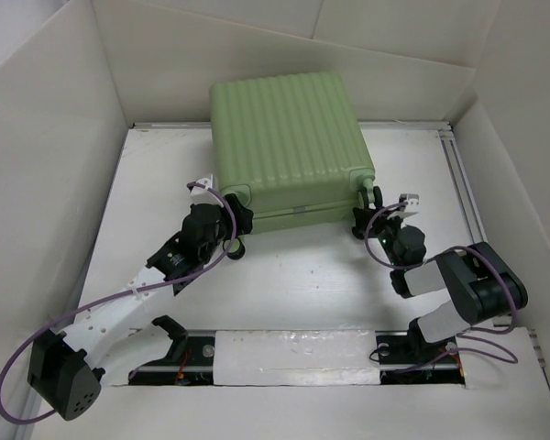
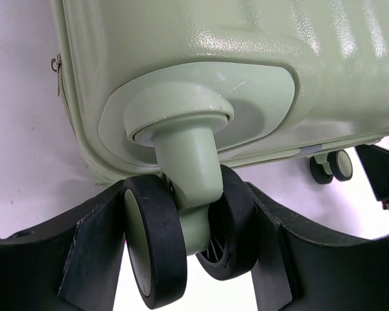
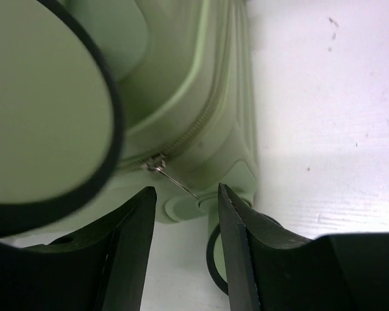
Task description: Pack the luggage
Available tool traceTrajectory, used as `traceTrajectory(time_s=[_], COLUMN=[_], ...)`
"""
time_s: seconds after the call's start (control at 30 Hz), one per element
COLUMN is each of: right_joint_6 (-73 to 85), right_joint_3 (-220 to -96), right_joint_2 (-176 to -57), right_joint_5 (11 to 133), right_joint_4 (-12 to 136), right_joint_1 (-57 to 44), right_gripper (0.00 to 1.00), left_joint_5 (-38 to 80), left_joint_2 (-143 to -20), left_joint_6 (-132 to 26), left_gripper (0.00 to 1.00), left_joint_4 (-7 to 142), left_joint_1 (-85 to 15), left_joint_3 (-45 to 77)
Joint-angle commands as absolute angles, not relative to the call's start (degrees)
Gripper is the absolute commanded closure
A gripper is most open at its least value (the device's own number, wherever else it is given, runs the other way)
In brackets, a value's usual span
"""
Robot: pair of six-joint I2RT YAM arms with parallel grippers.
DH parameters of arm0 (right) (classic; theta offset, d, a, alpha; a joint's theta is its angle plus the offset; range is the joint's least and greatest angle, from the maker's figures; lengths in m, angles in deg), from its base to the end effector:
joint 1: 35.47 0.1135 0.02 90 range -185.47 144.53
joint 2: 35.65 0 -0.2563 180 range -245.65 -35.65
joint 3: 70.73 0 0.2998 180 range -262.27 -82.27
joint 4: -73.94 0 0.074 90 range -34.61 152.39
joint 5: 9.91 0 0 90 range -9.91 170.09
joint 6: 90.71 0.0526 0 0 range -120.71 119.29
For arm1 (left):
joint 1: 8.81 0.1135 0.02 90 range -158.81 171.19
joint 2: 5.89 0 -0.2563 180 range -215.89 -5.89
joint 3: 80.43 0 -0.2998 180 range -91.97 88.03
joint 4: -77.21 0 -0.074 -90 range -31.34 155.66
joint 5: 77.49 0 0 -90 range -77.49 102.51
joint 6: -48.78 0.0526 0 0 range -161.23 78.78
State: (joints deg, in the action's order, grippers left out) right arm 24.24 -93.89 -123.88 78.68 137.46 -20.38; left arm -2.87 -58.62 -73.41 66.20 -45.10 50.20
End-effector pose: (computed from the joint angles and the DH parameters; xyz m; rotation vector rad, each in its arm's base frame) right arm 0.2555 0.0702 0.0944 0.1204 1.6221 0.5607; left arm 0.2379 -0.1574 0.2689 -0.1272 1.8497 -0.5994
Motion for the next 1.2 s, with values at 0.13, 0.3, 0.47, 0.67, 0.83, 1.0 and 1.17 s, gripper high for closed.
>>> traceTrajectory(time_s=[0.13, 0.3, 0.47, 0.67, 0.83, 1.0, 1.17], right_joint_6=[21.53, 21.53, 22.05, 22.05, 21.35, 20.82, 19.51], right_joint_3=[-96.86, -98.79, -99.85, -100.99, -99.33, -93.80, -90.54], right_joint_2=[-122.40, -125.48, -126.53, -126.53, -123.74, -120.64, -122.13], right_joint_5=[77.01, 75.08, 75.78, 78.32, 79.64, 82.02, 89.83], right_joint_4=[164.00, 166.19, 166.19, 166.19, 166.19, 166.19, 164.79], right_joint_1=[-19.74, -20.27, -19.65, -17.89, -15.62, -9.66, 1.86], right_gripper=[0.51, 0.59, 0.85, 1.00, 1.00, 1.00, 1.00], left_joint_5=[-3.40, -3.40, -3.40, -3.40, -3.40, -0.95, 2.04], left_joint_2=[-54.49, -54.49, -54.49, -54.49, -54.49, -57.39, -60.46], left_joint_6=[-73.22, -73.22, -73.22, -73.22, -73.22, -73.22, -73.74], left_gripper=[1.00, 1.00, 1.00, 1.00, 1.00, 1.00, 1.00], left_joint_4=[69.44, 69.44, 69.44, 68.91, 69.52, 72.25, 75.06], left_joint_1=[-45.20, -45.20, -45.20, -45.20, -45.20, -45.20, -45.20], left_joint_3=[49.88, 49.88, 49.88, 49.88, 49.88, 49.36, 48.30])
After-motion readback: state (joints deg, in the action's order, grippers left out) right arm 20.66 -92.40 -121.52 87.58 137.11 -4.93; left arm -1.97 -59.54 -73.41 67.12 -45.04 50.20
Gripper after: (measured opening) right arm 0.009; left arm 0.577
